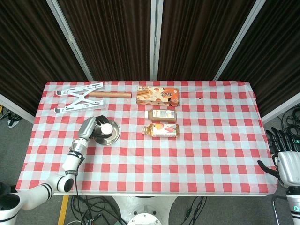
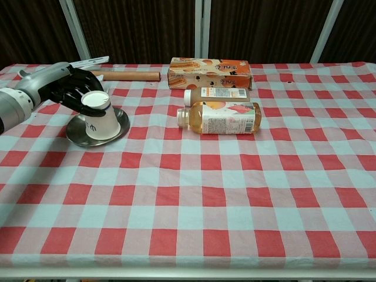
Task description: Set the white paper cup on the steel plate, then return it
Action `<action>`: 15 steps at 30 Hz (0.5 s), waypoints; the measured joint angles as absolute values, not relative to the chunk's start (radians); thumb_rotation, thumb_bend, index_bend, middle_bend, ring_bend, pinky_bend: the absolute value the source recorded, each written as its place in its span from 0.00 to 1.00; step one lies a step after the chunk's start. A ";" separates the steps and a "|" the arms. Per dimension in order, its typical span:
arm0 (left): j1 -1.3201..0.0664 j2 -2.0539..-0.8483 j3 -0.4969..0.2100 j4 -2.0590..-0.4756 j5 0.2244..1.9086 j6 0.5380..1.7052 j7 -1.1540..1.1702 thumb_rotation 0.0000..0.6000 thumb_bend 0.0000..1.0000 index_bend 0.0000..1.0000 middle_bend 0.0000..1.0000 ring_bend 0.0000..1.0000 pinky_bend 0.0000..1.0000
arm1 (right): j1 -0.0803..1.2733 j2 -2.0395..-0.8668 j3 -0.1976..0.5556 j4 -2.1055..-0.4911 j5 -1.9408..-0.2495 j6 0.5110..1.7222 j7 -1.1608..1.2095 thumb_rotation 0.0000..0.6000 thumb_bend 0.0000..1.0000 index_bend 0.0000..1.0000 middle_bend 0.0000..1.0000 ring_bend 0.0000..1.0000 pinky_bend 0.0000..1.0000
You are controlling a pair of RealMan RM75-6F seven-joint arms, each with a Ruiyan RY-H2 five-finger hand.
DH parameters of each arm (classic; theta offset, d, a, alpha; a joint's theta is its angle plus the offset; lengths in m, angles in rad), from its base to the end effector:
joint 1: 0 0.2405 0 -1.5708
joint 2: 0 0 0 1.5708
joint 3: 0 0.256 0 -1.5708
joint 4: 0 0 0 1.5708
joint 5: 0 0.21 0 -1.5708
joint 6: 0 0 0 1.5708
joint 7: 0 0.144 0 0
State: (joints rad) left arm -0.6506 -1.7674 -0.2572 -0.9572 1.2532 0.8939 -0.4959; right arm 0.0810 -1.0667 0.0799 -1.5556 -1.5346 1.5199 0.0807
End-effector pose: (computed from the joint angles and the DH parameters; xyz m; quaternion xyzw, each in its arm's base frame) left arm -0.2302 0.3769 -0.0359 -0.5344 -0.5942 -0.4792 0.3629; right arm -0.3166 -0.1868 0.1887 0.5945 -0.3532 0.4073 0.5966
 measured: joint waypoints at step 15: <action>-0.641 -1.780 -0.273 -0.972 1.245 0.911 -0.525 1.00 0.24 0.56 0.56 0.41 0.40 | 0.076 -1.068 0.075 -1.556 -1.534 1.523 0.081 1.00 0.09 0.00 0.04 0.00 0.00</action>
State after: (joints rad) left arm -0.6408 -1.7798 -0.2729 -0.9723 1.2455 0.9109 -0.5253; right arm 0.0757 -1.0683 0.0752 -1.5560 -1.5345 1.5231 0.0811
